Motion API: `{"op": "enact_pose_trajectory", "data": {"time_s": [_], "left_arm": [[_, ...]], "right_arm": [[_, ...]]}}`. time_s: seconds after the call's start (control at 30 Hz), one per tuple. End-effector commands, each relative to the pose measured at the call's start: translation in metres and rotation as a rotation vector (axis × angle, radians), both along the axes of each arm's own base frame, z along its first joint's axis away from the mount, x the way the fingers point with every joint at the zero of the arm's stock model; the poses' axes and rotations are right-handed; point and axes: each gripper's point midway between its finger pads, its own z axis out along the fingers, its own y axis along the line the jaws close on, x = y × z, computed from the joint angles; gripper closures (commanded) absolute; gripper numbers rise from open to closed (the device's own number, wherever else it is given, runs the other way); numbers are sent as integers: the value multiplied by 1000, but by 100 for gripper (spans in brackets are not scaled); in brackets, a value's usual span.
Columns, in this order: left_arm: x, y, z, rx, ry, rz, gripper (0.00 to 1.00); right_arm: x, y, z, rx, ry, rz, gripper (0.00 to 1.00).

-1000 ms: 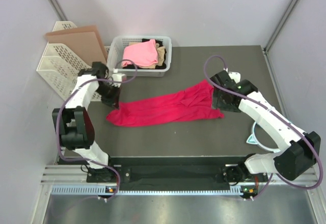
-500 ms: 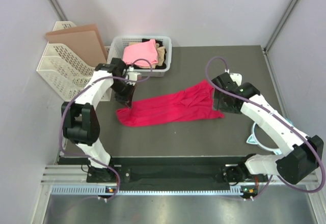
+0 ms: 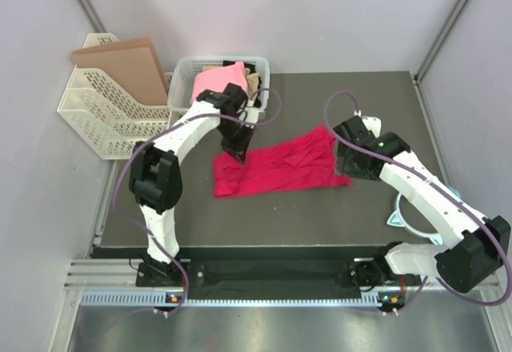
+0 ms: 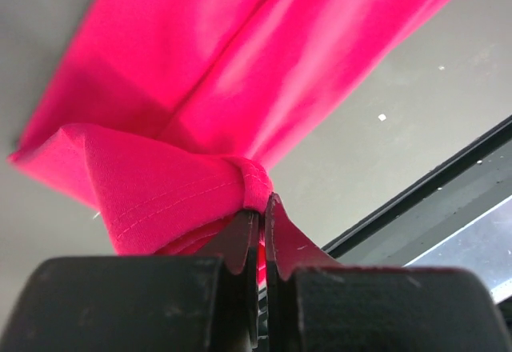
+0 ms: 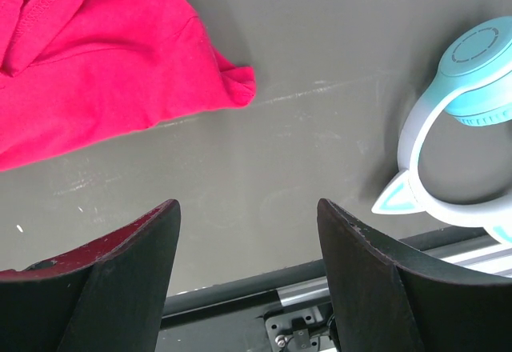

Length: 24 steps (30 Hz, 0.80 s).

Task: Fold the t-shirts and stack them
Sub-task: Fold the folded rectangular tshirt in 1/3 of the way

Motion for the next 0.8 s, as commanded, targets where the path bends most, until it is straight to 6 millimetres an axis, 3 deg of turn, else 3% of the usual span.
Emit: {"op": "enact_pose_trajectory", "data": {"time_s": [0.0,0.2,0.37,0.57,0.63,0.67,0.77], "left_arm": [[0,-34,-2,-28,14,-23,100],[7,-62,-9,-27,9,-64,100],[17,-74,-12,-30,-7,-68,100],[23,-81,-33,-3,17,-73,100],[23,-86,-35,-5,24,-79,79],[25,-90,-34,-9,18,-82,74],[18,-103,-29,-32,23,-109,72]], "right_arm": [[-1,2,10,12,-35,8,30],[-3,1,6,9,-22,1,30],[-3,2,4,8,-18,0,30],[-3,2,4,8,-10,-3,30],[-4,2,3,10,-9,-5,30],[-4,3,3,12,-9,-5,31],[-5,2,2,12,-5,-9,30]]}}
